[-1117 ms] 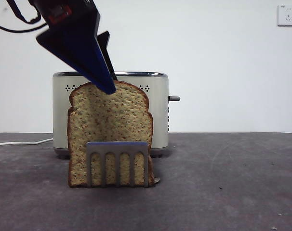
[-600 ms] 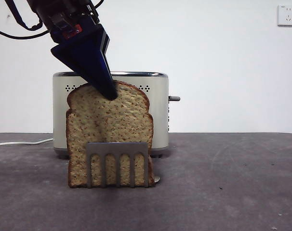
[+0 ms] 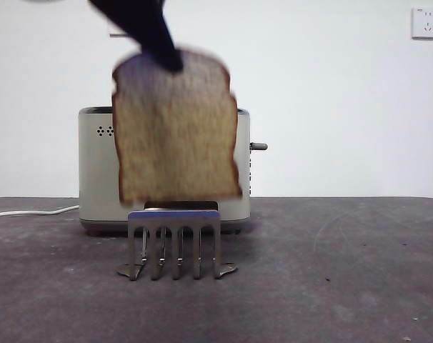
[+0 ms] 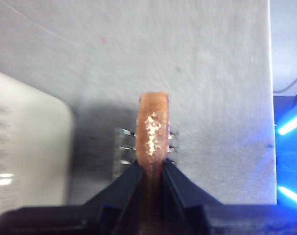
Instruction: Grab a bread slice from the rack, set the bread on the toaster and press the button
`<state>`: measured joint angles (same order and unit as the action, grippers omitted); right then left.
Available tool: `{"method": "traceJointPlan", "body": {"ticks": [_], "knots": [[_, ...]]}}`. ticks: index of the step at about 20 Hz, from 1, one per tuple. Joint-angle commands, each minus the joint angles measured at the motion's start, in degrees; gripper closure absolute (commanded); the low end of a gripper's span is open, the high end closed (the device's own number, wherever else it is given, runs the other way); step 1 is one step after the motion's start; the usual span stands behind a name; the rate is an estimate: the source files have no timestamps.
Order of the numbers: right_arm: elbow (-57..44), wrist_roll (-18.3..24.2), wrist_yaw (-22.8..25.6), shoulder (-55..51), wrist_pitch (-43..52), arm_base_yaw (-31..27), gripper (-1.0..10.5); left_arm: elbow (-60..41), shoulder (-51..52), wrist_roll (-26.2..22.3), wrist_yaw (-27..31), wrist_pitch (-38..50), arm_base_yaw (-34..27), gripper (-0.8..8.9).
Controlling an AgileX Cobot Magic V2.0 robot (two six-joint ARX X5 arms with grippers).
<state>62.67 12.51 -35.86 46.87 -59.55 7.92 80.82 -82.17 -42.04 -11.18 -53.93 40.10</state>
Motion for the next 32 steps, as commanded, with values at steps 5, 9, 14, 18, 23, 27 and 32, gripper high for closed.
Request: {"method": "traceJointPlan", "body": {"ticks": [5, 9, 14, 18, 23, 27, 32], "knots": [[0.13, 0.48, -0.02, 0.00, 0.28, 0.13, 9.6, 18.49, 0.42, -2.21, 11.13, -5.62, 0.15, 8.22], [0.13, 0.48, -0.02, 0.00, 0.28, 0.13, 9.6, 21.22, 0.39, -8.85, 16.81, -2.78, -0.79, 8.22], [0.13, 0.48, -0.02, 0.00, 0.28, 0.13, 9.6, 21.22, -1.16, -14.93, 16.44, 0.83, -4.13, 8.22], [0.13, 0.48, -0.02, 0.00, 0.26, 0.13, 9.6, 21.22, -3.72, -17.20, 11.34, 1.64, -8.09, 8.22], [0.13, 0.48, 0.00, 0.02, 0.26, 0.13, 9.6, 21.22, -7.80, -18.16, 7.34, 1.86, -11.23, 8.22], [0.13, 0.48, 0.22, 0.02, 0.26, 0.13, 9.6, 21.22, -10.16, -18.18, 4.68, 2.25, -12.90, 8.22], [0.13, 0.66, 0.20, 0.83, 0.26, 0.13, 9.6, 21.22, -12.41, -18.18, -0.35, 2.91, -15.58, 8.22]]}}
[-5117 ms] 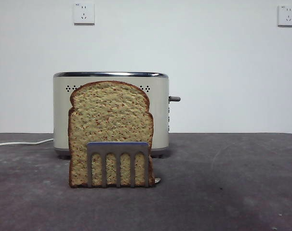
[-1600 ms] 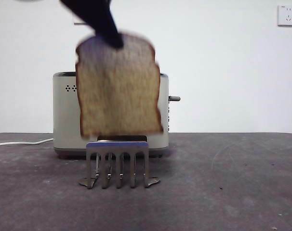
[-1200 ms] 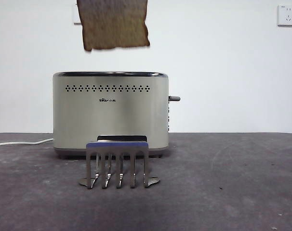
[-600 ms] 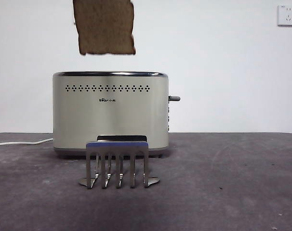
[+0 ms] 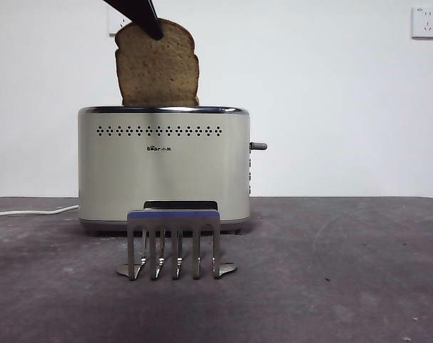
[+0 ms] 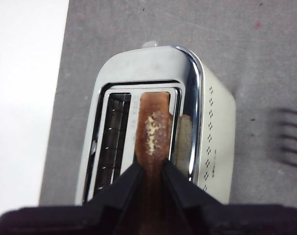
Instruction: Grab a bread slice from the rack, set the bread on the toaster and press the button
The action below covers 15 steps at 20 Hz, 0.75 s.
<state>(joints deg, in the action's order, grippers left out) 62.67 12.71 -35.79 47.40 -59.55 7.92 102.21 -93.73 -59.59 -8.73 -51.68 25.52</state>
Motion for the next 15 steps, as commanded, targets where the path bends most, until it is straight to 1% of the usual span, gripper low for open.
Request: {"method": "traceJointPlan", "body": {"ticks": [1, 2, 6, 8, 9, 10, 14, 15], "knots": [[0.13, 0.46, 0.13, 0.70, 0.28, 0.13, 9.6, -0.17, -1.53, -0.63, -4.37, 0.66, -1.73, 8.22], [0.13, 0.46, 0.13, 0.94, 0.28, 0.13, 9.6, -0.17, -2.16, -0.61, -5.11, 0.66, -2.27, 8.22], [0.13, 0.55, 0.13, 1.99, 0.37, 0.13, 9.6, -0.17, -4.59, 0.04, -5.07, 0.76, -3.19, 7.97], [0.13, 0.87, 0.13, 2.64, 0.74, 0.13, 9.6, -0.17, -4.66, 0.02, -5.09, 1.36, -3.21, 6.56], [0.13, 0.87, 0.13, 2.95, 1.03, 0.13, 9.6, -0.17, -4.66, 0.07, -5.07, 2.16, -3.21, 6.04], [0.13, 0.87, 0.13, 3.39, 1.53, 0.13, 9.6, -0.17, -4.66, 1.29, -5.01, 3.04, -3.21, 5.83], [0.13, 0.83, 0.11, 4.90, 4.22, 0.13, 9.6, -0.15, -4.66, 7.08, -4.83, 4.35, -3.21, 5.81], [0.13, 0.81, 0.09, 5.31, 5.01, 0.13, 9.6, -0.15, -4.63, 8.15, -4.76, 4.87, -3.21, 5.50]]}}
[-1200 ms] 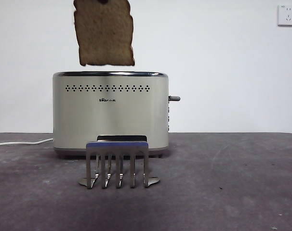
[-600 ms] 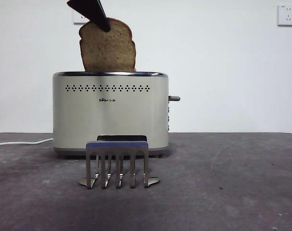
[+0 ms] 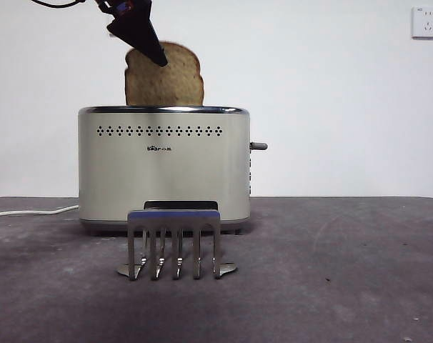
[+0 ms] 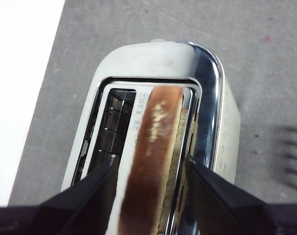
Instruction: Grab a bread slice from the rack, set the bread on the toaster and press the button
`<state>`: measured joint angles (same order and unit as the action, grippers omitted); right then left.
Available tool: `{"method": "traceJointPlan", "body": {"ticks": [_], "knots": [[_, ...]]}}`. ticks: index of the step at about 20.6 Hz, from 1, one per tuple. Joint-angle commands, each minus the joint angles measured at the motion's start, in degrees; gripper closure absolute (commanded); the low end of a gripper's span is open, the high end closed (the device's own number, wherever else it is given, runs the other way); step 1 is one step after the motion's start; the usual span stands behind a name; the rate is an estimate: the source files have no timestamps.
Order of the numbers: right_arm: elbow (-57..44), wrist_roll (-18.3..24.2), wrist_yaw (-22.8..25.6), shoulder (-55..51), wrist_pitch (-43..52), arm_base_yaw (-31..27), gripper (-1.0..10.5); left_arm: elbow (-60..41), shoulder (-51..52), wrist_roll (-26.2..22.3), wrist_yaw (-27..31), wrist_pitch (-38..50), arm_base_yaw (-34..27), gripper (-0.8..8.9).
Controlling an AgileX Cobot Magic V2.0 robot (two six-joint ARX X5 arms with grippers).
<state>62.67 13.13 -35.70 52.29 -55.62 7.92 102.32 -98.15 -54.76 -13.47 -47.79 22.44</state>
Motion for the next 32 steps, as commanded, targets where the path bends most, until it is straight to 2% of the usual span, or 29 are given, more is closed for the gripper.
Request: {"method": "traceJointPlan", "body": {"ticks": [1, 2, 7, 9, 13, 15, 17, 19, 22, 32], "knots": [[0.13, 0.39, 0.02, 0.90, 1.68, 0.13, 9.6, -0.26, -0.22, 4.81, 0.07, 1.88, -0.13, 5.18], [0.13, 0.39, 0.02, 1.42, 2.21, 0.13, 9.6, -0.15, -0.13, 6.60, 0.39, 2.73, -0.13, 4.89], [0.13, -0.63, -0.02, 3.69, 8.13, 0.13, 9.6, 1.31, 1.95, 15.56, 3.58, 3.21, -0.13, 4.88], [0.13, -4.26, -0.35, 5.22, 14.78, 0.13, 9.6, 1.31, 4.48, 22.80, 4.59, 3.13, -0.07, 4.88], [0.13, -14.08, -0.44, 10.51, 28.83, 0.13, 9.6, 1.31, 12.00, 39.63, 4.17, -0.22, -0.02, 4.89], [0.13, -17.99, -1.25, 14.51, 34.62, 0.13, 9.6, 1.31, 16.02, 44.00, 3.13, -2.93, 0.00, 4.89], [0.20, -21.46, -5.11, 19.52, 40.92, 0.13, 9.6, 1.31, 20.15, 46.51, 0.90, -5.46, 0.02, 4.90], [0.44, -25.24, -6.10, 24.52, 47.04, 0.13, 9.6, 1.31, 23.71, 47.74, -0.55, -7.39, 0.04, 4.90], [1.44, -28.09, -6.32, 29.68, 51.19, 0.13, 9.6, 1.31, 26.80, 48.39, -0.76, -9.22, 0.04, 4.90], [12.15, -28.30, -6.32, 46.03, 51.32, 1.20, 9.6, 1.31, 32.37, 49.03, -1.95, -14.67, 0.04, 4.91]]}}
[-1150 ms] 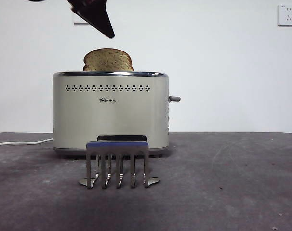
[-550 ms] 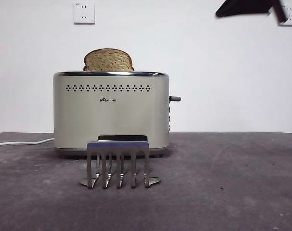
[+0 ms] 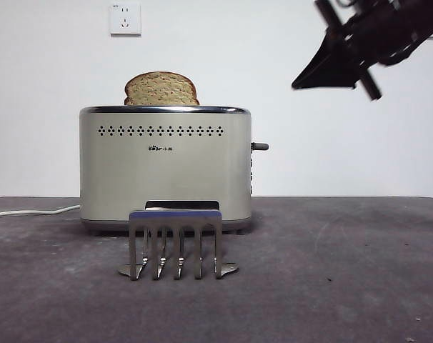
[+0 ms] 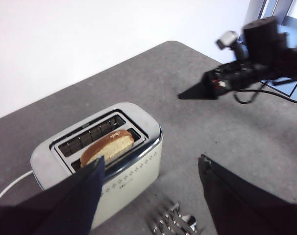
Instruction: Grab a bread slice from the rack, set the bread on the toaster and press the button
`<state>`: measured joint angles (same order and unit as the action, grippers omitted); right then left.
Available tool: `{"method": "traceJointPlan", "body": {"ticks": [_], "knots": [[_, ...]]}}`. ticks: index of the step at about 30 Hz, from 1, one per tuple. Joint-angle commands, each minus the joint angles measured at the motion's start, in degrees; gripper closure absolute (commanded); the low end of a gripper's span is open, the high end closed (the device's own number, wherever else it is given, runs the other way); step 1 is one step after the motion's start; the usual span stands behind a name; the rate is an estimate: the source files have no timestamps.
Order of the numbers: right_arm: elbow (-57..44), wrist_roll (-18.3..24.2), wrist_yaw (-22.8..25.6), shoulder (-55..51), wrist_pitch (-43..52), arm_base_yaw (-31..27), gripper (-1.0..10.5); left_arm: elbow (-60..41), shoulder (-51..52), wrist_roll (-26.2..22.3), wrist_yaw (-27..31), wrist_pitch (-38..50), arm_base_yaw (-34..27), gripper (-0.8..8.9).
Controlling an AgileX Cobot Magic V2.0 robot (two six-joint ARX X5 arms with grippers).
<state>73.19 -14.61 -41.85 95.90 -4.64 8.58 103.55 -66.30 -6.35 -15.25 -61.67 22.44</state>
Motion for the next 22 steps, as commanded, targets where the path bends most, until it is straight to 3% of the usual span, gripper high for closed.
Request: {"method": "traceJointPlan", "body": {"ticks": [1, 10, 22], "knots": [[2.60, -0.57, -0.17, 3.69, 0.35, 0.66, 9.6, 0.09, 0.61, 0.61, -0.17, -1.22, 0.04, 4.91], [8.98, -0.50, 0.42, 12.44, 0.50, 2.45, 9.6, 0.09, 0.94, 0.63, -0.15, -2.91, 0.04, 4.91], [9.73, 1.01, 3.43, 16.39, 3.63, 3.93, 9.6, 0.09, 0.94, 0.63, -0.13, -2.91, 0.04, 4.91]]}}
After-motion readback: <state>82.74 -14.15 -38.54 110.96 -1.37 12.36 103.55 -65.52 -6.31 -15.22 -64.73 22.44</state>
